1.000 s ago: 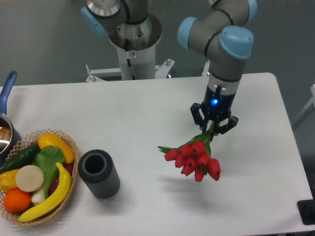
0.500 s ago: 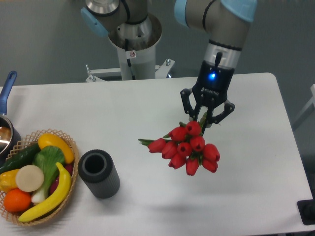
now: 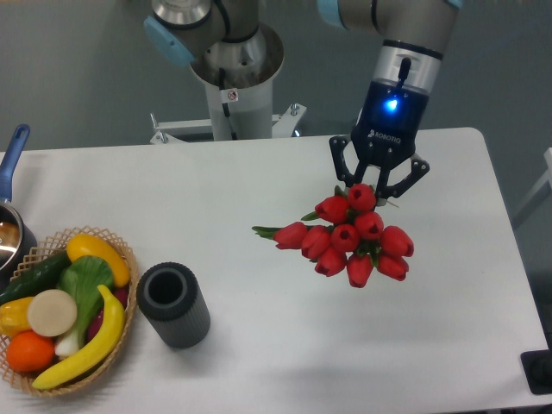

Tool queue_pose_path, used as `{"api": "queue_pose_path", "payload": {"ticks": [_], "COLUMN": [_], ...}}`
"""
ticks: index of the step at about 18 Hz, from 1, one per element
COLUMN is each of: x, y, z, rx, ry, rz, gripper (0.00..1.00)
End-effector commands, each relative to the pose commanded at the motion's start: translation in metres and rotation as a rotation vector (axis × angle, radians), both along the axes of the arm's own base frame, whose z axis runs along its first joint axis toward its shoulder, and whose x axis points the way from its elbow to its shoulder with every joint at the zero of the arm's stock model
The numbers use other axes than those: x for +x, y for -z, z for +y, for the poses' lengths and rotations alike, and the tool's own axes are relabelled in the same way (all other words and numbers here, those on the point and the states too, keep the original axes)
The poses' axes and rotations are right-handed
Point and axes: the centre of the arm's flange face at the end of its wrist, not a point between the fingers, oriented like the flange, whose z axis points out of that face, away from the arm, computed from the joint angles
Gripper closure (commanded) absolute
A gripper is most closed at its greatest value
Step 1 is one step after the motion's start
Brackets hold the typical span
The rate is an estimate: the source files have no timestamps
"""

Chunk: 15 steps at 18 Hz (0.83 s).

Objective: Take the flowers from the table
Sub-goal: 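Lift the gripped tulip bunch up off the table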

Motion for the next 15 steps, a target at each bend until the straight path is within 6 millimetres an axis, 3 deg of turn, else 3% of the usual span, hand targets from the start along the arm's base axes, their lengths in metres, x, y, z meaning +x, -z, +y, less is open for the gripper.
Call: {"api": "queue_pose_path", "payload": {"ticks": [15], "x": [-0.0008], "y": [-0.0014], "z": [-0.0017], "rx": [0.009], "ry": [-0.003], "rz": [-0.003], "gripper": [0.69]}}
